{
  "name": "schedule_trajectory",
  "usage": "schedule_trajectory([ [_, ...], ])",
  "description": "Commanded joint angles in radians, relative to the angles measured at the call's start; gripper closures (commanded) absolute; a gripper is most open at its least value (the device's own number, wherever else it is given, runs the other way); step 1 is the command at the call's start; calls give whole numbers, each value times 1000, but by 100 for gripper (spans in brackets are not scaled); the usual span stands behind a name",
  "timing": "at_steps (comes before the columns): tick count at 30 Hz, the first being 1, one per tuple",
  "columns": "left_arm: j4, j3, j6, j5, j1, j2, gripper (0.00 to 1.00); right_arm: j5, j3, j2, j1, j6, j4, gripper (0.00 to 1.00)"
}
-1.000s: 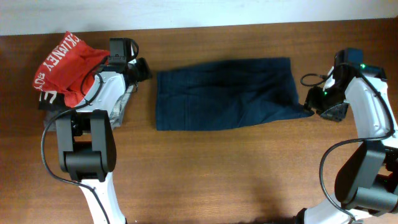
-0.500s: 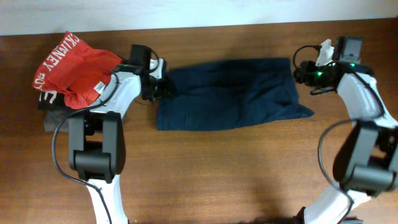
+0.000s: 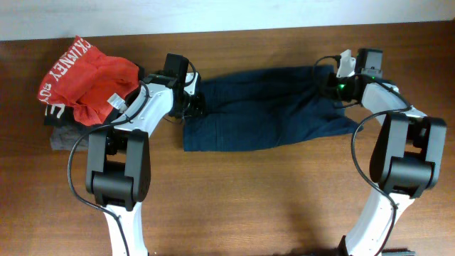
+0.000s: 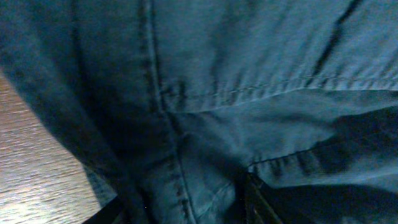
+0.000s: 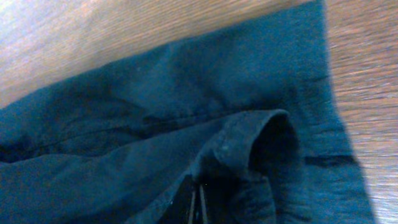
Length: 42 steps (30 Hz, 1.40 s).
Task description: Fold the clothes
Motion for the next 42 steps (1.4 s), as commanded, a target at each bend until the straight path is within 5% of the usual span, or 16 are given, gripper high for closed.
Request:
schedule_trajectory([
  [1,-13,5,17,-54,0,16,53,-15,95,-91,-55,6,-27,96],
  [8,-7,5,17,-83,0,16,56,-17,187,-137,-80,6,-38,96],
  [12,-6,5,17,-83,0,16,38,47,186,-108,-68,7,-36,96],
  [16,-6,5,17,-82,0,16,33,188,186,-58,-61,7,-37,94],
  [19,-6,5,17,-78,0,16,30,241,186,-28,-68,7,-34,29],
  [22,-6,5,17,-55,0,16,28,233,187,-30,-87,6,-111,16],
  [27,-8,5,14,1,6,16,28,115,187,-102,-122,-45,-258,26],
  [33,-32,25,6,252,79,5,29,-147,187,-227,-96,-125,-402,74],
  [34,-26,35,16,396,103,4,40,-131,187,-248,-74,-124,-458,91],
  [35,-21,41,37,472,114,4,48,-117,187,-251,-63,-124,-487,96],
  [39,31,44,105,603,121,4,88,57,177,-222,-12,-59,-571,96],
  [42,76,44,178,605,89,4,100,201,148,-188,4,29,-591,96],
])
